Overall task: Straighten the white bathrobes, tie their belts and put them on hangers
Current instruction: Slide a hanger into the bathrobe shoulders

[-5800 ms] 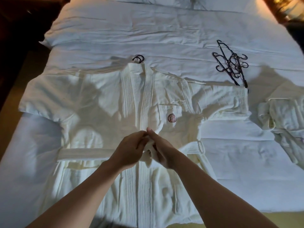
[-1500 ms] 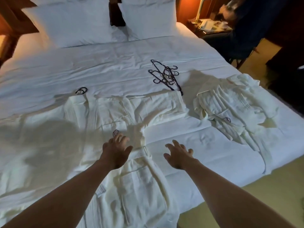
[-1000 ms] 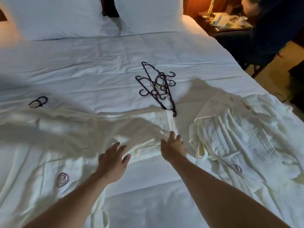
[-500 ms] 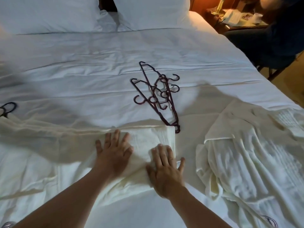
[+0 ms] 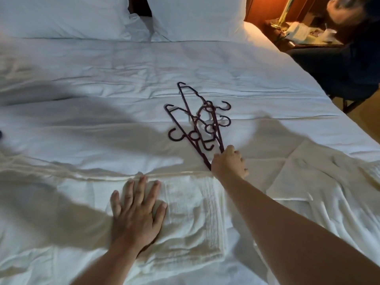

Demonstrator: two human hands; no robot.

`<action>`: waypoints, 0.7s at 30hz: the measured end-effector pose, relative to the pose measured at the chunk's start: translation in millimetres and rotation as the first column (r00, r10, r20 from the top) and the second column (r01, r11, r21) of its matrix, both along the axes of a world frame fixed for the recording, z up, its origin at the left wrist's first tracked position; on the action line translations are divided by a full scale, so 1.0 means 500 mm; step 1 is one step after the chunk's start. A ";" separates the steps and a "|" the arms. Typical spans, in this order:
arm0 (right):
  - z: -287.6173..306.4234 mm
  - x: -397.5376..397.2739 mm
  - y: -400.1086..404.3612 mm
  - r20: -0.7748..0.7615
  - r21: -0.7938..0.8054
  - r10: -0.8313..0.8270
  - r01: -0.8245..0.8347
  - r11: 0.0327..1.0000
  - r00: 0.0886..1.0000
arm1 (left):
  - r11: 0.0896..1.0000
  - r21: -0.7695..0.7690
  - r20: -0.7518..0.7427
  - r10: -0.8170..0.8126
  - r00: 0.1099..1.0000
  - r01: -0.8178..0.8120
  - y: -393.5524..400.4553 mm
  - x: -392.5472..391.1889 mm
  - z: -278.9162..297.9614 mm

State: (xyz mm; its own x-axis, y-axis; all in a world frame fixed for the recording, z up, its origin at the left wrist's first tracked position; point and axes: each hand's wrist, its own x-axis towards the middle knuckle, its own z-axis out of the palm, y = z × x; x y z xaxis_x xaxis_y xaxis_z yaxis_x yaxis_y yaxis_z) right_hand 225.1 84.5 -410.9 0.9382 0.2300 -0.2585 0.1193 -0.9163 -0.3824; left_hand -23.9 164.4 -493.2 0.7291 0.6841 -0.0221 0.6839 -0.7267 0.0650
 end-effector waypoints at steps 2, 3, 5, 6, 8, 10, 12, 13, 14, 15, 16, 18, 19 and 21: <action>-0.009 0.019 -0.007 -0.038 -0.090 0.032 -0.035 0.995 0.999 | 1.000 0.008 0.014 0.002 1.000 -0.002 0.001 -0.002 -0.004; -0.017 0.025 -0.013 -0.025 -0.080 0.050 -0.052 0.995 0.998 | 1.000 0.009 0.015 0.002 1.000 -0.002 0.001 -0.002 -0.004; -0.031 0.034 -0.025 0.015 0.007 0.046 -0.046 0.999 0.999 | 1.000 0.014 0.017 -0.004 1.000 0.004 0.001 -0.002 -0.009; -0.036 0.037 -0.029 0.049 0.062 0.015 -0.018 0.998 0.999 | 1.000 0.008 0.011 -0.006 1.000 0.006 0.001 -0.005 -0.011; -0.031 0.045 -0.039 0.123 0.201 -0.071 0.045 0.979 0.990 | 1.000 -0.024 -0.009 -0.005 1.000 0.005 0.002 -0.005 -0.010; -0.012 0.043 -0.046 0.171 0.359 -0.109 0.041 0.932 0.979 | 0.997 -0.076 -0.022 -0.001 1.000 0.000 -0.001 -0.004 0.004; 0.011 0.033 -0.047 0.231 0.469 -0.096 -0.024 0.883 0.968 | 0.988 -0.157 -0.047 -0.011 0.999 0.003 0.004 -0.002 0.018; 0.021 0.025 -0.045 0.271 0.504 -0.086 -0.066 0.861 0.959 | 0.973 -0.229 -0.061 -0.024 0.998 0.010 0.010 0.001 0.030; 0.033 0.008 -0.036 0.303 0.539 -0.078 -0.104 0.836 0.950 | 0.948 -0.316 -0.047 -0.037 0.998 0.020 0.021 -0.001 0.041; 0.040 -0.006 -0.030 0.330 0.571 -0.069 -0.141 0.809 0.941 | 0.905 -0.425 0.001 -0.041 0.999 0.037 0.031 0.003 0.059; 0.045 -0.030 -0.018 0.339 0.598 -0.045 -0.178 0.781 0.940 | 0.842 -0.537 0.068 -0.005 0.998 0.040 0.048 -0.005 0.081; 0.061 -0.089 0.007 0.309 0.603 0.054 -0.239 0.761 0.950 | 0.688 -0.724 0.292 0.227 0.929 0.060 0.085 -0.037 0.127; 0.068 -0.121 0.015 0.278 0.580 0.125 -0.270 0.769 0.953 | 0.655 -0.749 0.405 0.334 0.851 0.099 0.101 -0.060 0.143; 0.074 -0.203 0.047 0.210 0.580 0.253 -0.329 0.746 0.944 | 0.784 -0.612 0.540 0.321 0.778 0.101 0.144 -0.145 0.167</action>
